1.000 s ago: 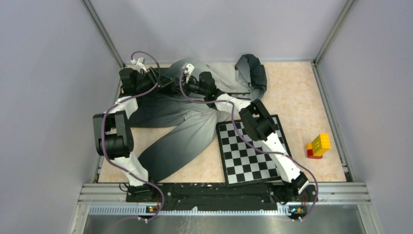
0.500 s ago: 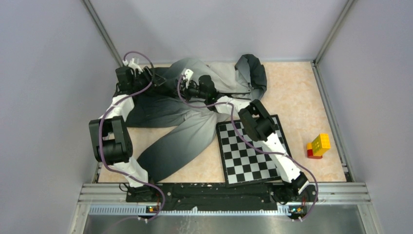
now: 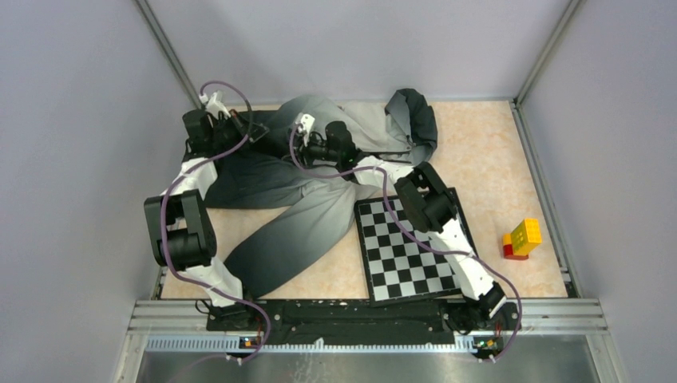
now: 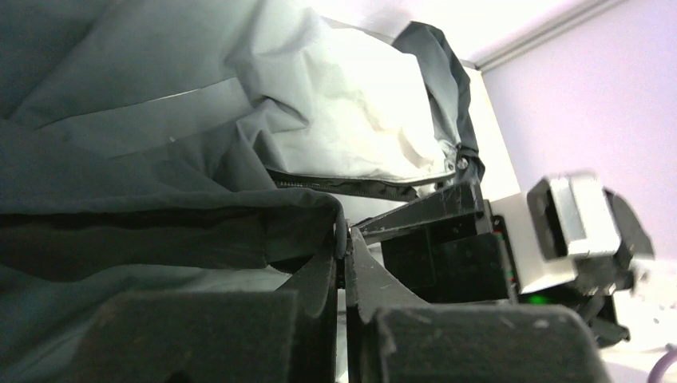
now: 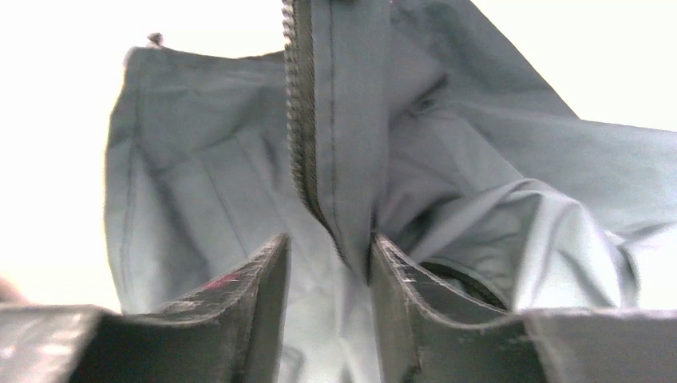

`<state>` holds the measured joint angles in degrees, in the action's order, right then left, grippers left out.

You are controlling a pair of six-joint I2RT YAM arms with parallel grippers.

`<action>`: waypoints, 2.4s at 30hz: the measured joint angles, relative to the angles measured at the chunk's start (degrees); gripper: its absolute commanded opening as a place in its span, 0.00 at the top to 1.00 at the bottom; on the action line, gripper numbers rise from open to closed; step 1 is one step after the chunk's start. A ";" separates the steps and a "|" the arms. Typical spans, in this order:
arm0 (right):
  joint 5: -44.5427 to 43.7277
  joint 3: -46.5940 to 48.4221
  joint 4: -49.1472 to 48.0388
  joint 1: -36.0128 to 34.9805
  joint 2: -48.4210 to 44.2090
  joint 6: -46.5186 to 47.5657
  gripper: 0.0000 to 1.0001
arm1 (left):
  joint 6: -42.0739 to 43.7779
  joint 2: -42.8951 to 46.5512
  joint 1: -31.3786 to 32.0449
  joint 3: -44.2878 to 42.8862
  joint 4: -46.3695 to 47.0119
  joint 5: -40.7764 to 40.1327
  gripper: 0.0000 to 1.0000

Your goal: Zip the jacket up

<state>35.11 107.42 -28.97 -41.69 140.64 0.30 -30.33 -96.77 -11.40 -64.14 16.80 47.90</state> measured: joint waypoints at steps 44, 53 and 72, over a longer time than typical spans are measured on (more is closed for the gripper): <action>17.05 5.55 -11.02 0.79 2.14 -16.15 1.00 | 6.78 7.87 1.40 14.47 18.12 13.79 0.72; 8.33 5.51 -8.44 0.96 2.16 -13.97 1.00 | 4.90 12.81 0.90 13.11 3.23 1.97 0.23; 0.33 4.68 -7.91 3.54 2.16 -14.71 1.00 | -10.40 13.40 -10.78 12.81 -17.86 -37.40 0.34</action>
<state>35.44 112.09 -36.88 -38.15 142.80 -14.41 -40.73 -83.37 -22.17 -51.33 -1.06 10.50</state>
